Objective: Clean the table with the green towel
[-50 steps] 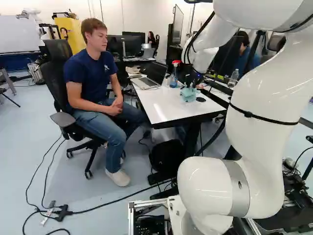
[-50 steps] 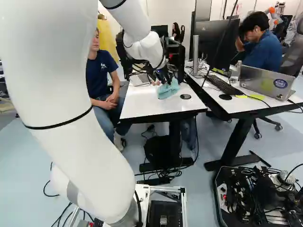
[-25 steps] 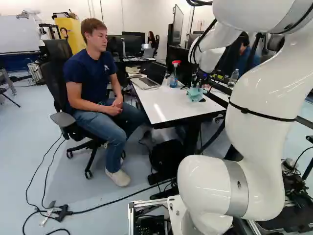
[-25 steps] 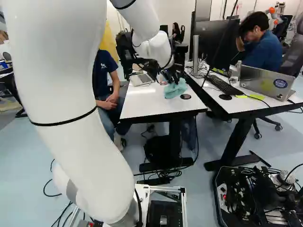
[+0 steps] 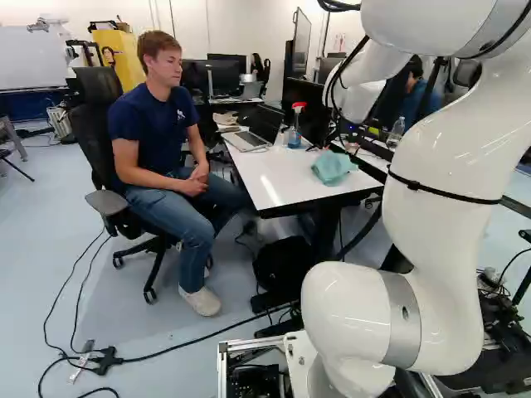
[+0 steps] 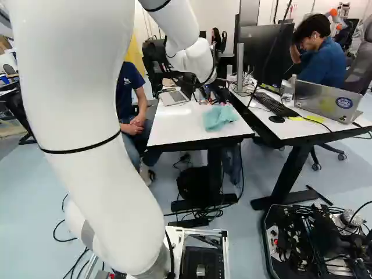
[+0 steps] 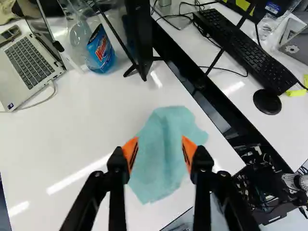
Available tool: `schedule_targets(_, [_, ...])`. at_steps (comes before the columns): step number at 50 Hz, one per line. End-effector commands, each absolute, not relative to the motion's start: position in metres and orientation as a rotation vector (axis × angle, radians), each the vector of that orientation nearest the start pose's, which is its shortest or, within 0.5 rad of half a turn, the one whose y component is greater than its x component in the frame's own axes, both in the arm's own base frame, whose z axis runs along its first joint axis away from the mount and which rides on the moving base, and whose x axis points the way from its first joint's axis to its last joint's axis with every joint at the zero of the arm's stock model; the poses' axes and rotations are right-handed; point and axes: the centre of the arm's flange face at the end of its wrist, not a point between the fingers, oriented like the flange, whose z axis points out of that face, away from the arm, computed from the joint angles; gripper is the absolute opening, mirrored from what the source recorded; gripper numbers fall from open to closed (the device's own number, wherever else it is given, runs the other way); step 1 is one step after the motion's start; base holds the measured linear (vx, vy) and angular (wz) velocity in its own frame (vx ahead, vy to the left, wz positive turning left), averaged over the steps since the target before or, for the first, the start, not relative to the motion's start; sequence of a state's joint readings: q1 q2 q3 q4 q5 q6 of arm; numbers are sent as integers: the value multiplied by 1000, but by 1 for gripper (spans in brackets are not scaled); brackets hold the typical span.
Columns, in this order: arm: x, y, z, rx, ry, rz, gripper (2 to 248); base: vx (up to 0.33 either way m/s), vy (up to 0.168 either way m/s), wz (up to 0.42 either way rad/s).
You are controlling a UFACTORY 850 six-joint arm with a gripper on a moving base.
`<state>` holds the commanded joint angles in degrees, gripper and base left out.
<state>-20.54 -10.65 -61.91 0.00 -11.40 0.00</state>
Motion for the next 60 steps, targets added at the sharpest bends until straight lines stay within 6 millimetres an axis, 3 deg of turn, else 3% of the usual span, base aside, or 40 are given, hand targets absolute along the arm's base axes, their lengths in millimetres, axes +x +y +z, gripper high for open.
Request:
schedule_targets(3, [521,-195,529,-3024,548,-1097,138,0,0,0])
schedule_targets(4, [521,-195,529,-3024,548,-1097,174,0,0,0])
schedule_targets(8, [521,-195,529,-3024,548,-1097,174,0,0,0])
schedule_targets(9, [521,-195,529,-3024,548,-1097,211,0,0,0])
schedule_targets(13, [521,-195,529,-3024,548,-1097,211,0,0,0])
schedule_targets(14, [521,-195,529,-3024,548,-1097,245,0,0,0])
schedule_targets(60, [514,-184,529,-3024,525,-1092,247,0,0,0])
